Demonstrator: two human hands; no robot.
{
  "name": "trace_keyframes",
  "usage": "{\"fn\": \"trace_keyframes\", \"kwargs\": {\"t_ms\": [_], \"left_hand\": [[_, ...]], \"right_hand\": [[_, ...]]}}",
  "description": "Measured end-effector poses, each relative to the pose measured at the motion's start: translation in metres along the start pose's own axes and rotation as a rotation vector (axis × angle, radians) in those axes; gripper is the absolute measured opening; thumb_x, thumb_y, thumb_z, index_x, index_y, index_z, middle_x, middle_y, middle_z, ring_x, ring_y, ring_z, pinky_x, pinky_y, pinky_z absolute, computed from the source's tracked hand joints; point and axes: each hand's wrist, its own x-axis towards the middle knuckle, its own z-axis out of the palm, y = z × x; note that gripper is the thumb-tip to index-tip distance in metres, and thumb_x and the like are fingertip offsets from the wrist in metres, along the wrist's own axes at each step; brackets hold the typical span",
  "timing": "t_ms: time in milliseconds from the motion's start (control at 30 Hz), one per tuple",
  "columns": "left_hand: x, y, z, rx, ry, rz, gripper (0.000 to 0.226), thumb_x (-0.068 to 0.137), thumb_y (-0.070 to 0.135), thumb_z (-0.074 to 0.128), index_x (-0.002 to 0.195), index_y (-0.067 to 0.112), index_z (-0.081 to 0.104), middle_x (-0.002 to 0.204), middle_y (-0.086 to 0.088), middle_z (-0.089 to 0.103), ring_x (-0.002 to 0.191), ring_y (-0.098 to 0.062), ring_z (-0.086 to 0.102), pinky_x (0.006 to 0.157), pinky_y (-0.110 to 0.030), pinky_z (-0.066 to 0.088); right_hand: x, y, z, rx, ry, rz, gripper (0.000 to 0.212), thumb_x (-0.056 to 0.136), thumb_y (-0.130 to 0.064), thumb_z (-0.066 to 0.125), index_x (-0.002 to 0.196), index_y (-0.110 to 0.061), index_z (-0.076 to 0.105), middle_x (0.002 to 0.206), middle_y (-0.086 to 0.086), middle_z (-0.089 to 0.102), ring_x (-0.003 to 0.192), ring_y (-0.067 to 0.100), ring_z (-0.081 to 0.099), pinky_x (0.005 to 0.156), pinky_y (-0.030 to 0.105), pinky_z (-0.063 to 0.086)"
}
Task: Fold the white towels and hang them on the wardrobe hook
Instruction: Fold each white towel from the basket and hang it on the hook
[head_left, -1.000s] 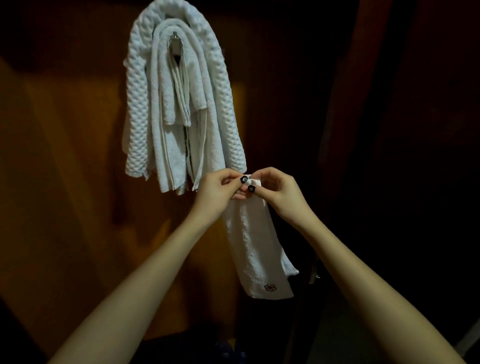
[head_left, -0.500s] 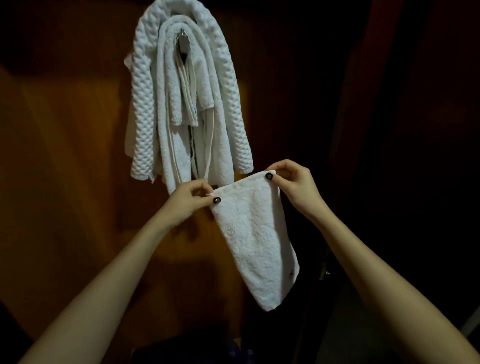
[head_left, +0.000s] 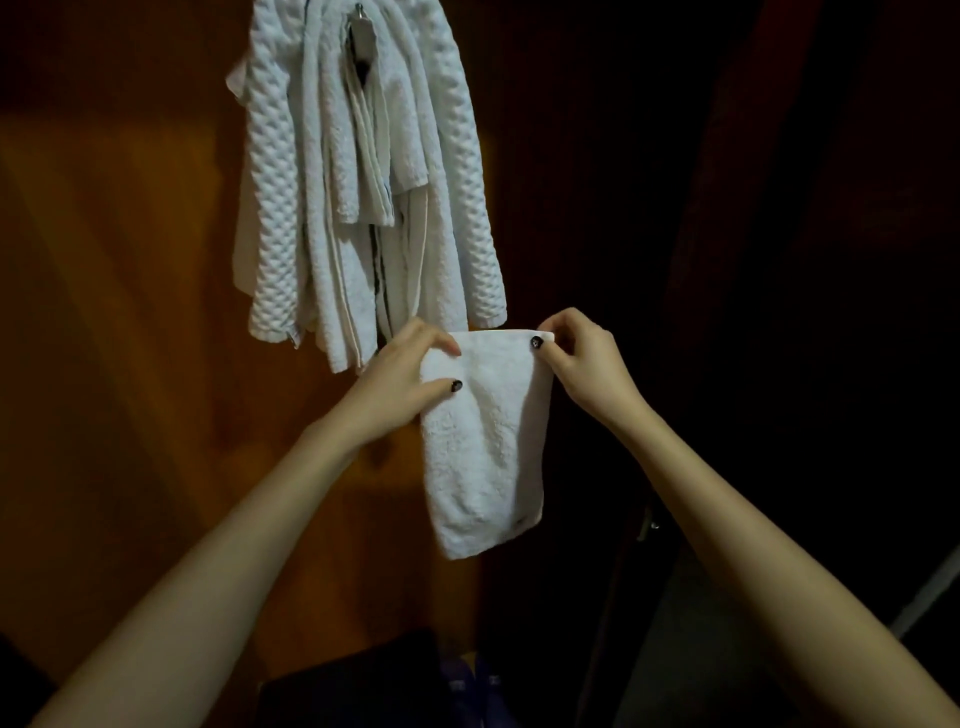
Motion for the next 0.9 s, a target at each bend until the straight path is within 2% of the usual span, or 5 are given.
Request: {"fn": "trace_keyframes", "kwargs": {"t_ms": [200,367,500,767,900], "left_hand": [[-0.011,0.001,0.012,-0.041,0.361,-0.05,0.015,0.083,-0.001,0.063,0.093,0.01,0.069,0.091,-0.003,0.055,0.084,-0.015,0.053,0.073,-0.007,0.035],[-0.024,0.001,0.028,0.181,0.221,-0.185,0.052,0.081,0.016,0.072,0.125,0.017,0.043,0.13,-0.005,0.031,0.111,-0.029,0.048,0.082,-0.04,0.042],[-0.035,-0.001,0.026,0.217,0.279,-0.17,0.05,0.085,0.009,0.065,0.13,0.017,0.043,0.135,-0.003,0.03,0.113,-0.027,0.048,0.084,-0.044,0.043],[-0.037,0.013,0.038,-0.114,0.574,-0.204,0.021,0.08,0.004,0.071,0.1,0.007,0.063,0.107,-0.003,0.046,0.097,-0.004,0.046,0.088,-0.006,0.035],[-0.036,0.015,0.042,-0.069,0.563,-0.153,0.022,0.086,-0.002,0.061,0.106,0.003,0.067,0.11,-0.01,0.052,0.099,-0.006,0.048,0.089,-0.004,0.033]], "right_hand": [[-0.006,0.0,0.002,0.068,0.036,-0.077,0.004,0.093,-0.021,0.058,0.095,-0.022,0.055,0.069,-0.001,0.06,0.056,0.003,0.05,0.049,0.017,0.038],[-0.015,-0.012,0.014,0.033,-0.047,-0.225,0.027,0.09,-0.004,0.057,0.11,-0.017,0.071,0.097,0.001,0.067,0.087,0.01,0.062,0.076,0.024,0.05],[-0.012,-0.018,0.025,-0.033,-0.033,-0.231,0.025,0.091,-0.002,0.057,0.108,-0.01,0.073,0.096,0.004,0.062,0.085,0.015,0.058,0.074,0.025,0.047],[-0.013,-0.026,0.049,-0.212,-0.045,-0.229,0.021,0.089,-0.008,0.058,0.108,-0.01,0.066,0.102,0.006,0.059,0.083,0.025,0.059,0.069,0.041,0.05],[-0.011,-0.029,0.048,0.036,-0.056,-0.098,0.01,0.085,-0.01,0.065,0.093,-0.015,0.066,0.079,-0.007,0.06,0.068,0.001,0.056,0.062,0.02,0.045]]}}
